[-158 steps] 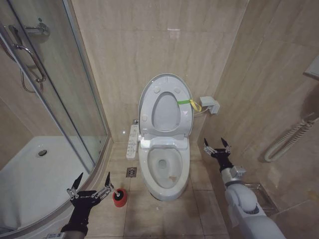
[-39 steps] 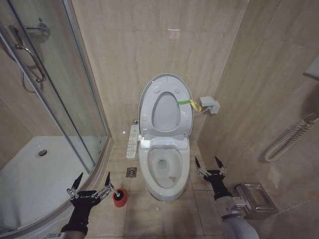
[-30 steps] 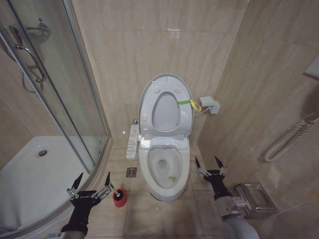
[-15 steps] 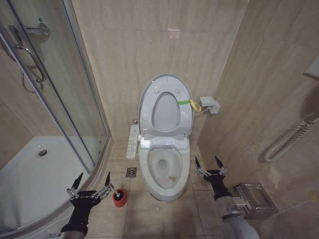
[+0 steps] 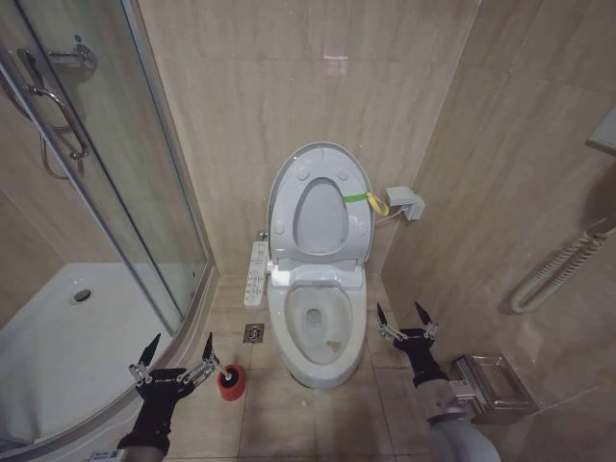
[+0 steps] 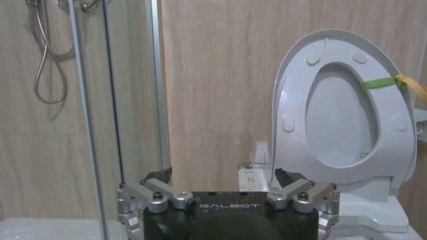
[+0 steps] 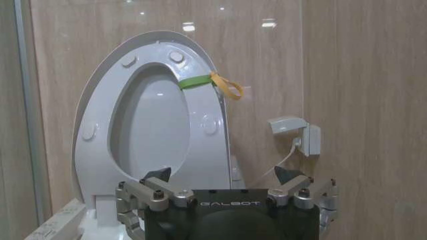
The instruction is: Open the toilet lid, clean the toilet bowl with a toilet brush, close the toilet lid, and flush.
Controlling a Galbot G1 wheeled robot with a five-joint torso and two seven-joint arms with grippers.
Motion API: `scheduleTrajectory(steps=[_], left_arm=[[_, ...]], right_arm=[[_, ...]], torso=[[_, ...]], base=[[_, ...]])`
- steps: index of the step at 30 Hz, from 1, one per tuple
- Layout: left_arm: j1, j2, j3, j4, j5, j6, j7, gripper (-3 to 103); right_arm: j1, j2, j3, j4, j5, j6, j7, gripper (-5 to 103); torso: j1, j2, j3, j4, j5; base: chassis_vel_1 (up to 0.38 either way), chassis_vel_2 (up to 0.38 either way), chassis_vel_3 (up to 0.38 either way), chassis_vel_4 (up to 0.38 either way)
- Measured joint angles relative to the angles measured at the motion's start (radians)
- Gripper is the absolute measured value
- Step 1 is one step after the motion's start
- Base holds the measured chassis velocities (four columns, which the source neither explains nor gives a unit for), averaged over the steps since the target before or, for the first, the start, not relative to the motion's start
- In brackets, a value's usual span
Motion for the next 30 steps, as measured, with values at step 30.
scheduleTrajectory(steps=[30], left_arm=[[0.0, 0.0, 0.0, 0.0, 0.0, 0.0, 0.0, 100]], right_arm=[[0.0, 0.0, 0.0, 0.0, 0.0, 0.0, 0.0, 100]], torso=[[0.0, 0.0, 0.0, 0.0, 0.0]], base=[[0.0, 0.0, 0.0, 0.0]])
